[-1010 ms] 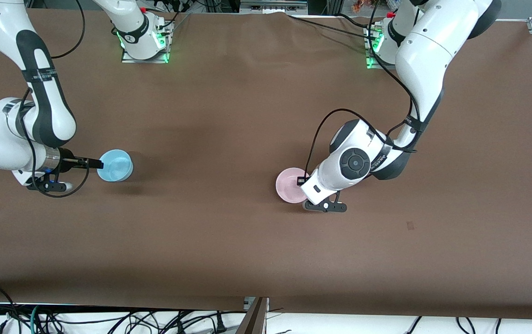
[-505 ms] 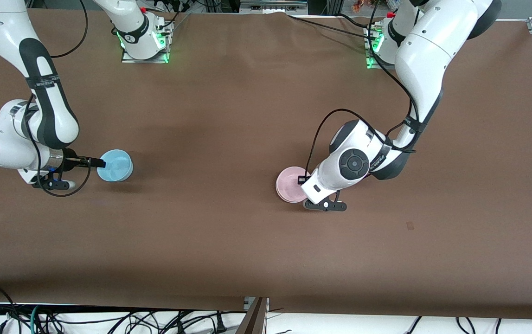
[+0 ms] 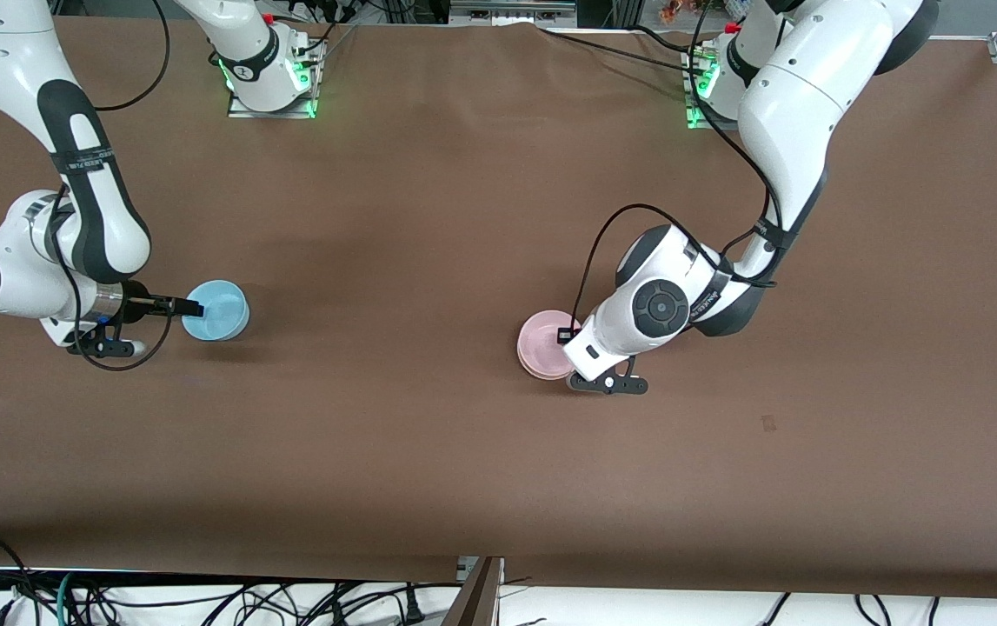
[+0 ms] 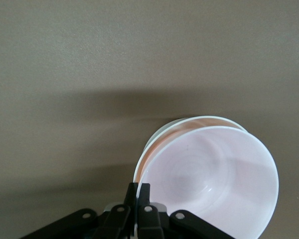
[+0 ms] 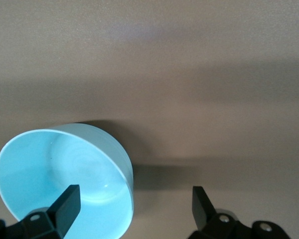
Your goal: Stack pink and blue bowls on white bowl
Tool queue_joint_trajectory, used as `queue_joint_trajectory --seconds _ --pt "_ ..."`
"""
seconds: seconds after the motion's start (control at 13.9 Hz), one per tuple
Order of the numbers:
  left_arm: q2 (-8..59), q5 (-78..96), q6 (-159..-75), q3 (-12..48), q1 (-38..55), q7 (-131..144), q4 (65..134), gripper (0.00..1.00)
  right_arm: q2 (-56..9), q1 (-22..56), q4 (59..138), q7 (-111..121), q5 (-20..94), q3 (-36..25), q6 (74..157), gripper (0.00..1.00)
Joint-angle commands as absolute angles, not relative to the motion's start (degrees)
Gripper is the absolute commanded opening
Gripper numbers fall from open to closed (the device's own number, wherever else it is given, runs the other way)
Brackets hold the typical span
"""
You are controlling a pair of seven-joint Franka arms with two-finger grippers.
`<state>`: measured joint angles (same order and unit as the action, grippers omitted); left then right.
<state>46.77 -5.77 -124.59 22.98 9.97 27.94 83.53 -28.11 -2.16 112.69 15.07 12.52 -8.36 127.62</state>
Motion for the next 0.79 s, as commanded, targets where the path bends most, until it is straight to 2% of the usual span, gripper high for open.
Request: queue_joint_trajectory --seconds 0.0,0.07,0.14,0.22,0.51,0.72 --pt "46.8 -5.7 -124.9 22.7 10.5 28.2 83.4 0.07 -27.8 -2.3 113.8 17.0 14.4 -8.5 128.8 0.98" --pt "46.7 -5.7 -124.9 22.7 10.4 28.3 83.4 0.25 -27.8 -2.3 113.8 17.1 14.4 -8.5 128.8 0.98" --pt "46.6 -5.7 -124.9 22.7 10.3 28.3 83.3 0.73 -27.9 -2.3 113.8 17.1 14.4 -8.5 128.8 0.98" --pt "46.4 -5.7 -124.7 22.7 10.2 27.7 83.3 1.00 -27.9 -2.3 113.8 17.1 14.4 -8.5 128.8 0.98" --pt "44.1 -5.7 -122.7 22.9 9.6 28.2 82.6 1.00 -27.9 -2.3 113.7 17.1 14.4 -8.5 128.8 0.81" --pt "38.3 -5.7 -116.7 23.0 8.3 28.0 82.4 1.00 -28.0 -2.2 113.7 17.1 14.4 -8.5 128.8 0.69"
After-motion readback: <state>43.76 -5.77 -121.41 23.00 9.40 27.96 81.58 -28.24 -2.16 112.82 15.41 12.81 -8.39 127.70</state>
